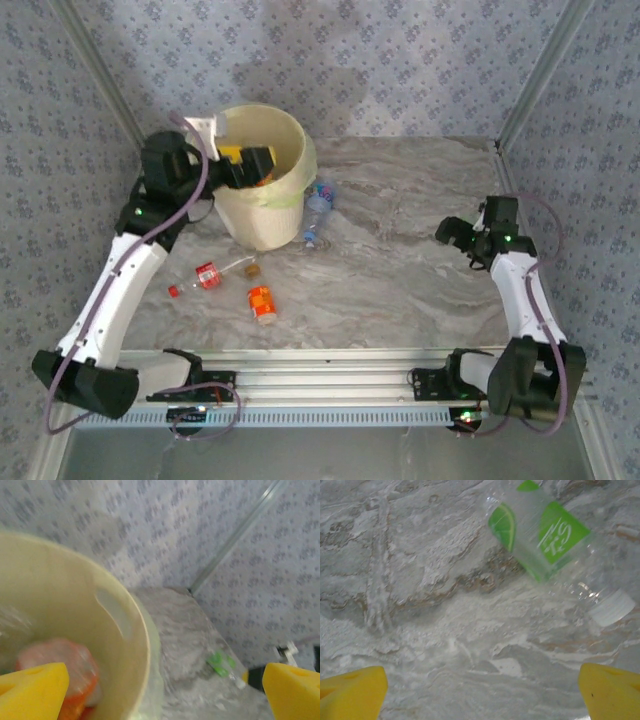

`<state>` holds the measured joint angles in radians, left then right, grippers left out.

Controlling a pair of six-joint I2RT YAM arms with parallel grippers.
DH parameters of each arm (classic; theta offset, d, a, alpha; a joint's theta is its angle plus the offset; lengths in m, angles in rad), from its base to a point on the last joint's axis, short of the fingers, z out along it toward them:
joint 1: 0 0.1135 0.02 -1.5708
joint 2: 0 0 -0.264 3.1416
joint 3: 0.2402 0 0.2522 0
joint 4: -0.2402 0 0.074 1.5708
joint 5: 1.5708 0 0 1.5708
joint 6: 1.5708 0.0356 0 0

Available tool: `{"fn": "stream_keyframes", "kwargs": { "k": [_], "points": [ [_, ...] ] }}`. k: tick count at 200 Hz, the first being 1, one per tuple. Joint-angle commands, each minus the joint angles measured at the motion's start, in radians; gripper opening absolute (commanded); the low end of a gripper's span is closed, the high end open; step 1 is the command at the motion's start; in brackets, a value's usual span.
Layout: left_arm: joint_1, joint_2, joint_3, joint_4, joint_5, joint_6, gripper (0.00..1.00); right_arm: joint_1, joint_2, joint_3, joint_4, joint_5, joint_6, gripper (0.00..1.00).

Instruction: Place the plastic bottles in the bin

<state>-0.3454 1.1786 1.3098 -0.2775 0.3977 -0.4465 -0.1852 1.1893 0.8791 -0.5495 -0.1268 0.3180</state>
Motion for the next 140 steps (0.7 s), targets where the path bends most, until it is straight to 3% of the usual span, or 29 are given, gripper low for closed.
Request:
{"fn": "stream_keyframes", "kwargs": {
  "k": [1, 88, 140],
  "points": [
    [-0.064, -0.067, -0.128, 0.071, 0.024, -0.053, 1.0, -0.068, 0.048, 0.04, 0.06, -0.078, -0.073, 1.0],
    [-0.389, -0.137, -0.509, 0.357, 0.086, -0.113, 1.0, -0.16, 0.265, 0.135, 0.173, -0.039, -0.14, 0.99],
    [-0.448, -0.142, -0.504, 0.289, 0.081, -0.017, 1.0, -0.162, 0.39, 0.166, 0.171, 0.015, -0.157, 0.99]
  ]
}}
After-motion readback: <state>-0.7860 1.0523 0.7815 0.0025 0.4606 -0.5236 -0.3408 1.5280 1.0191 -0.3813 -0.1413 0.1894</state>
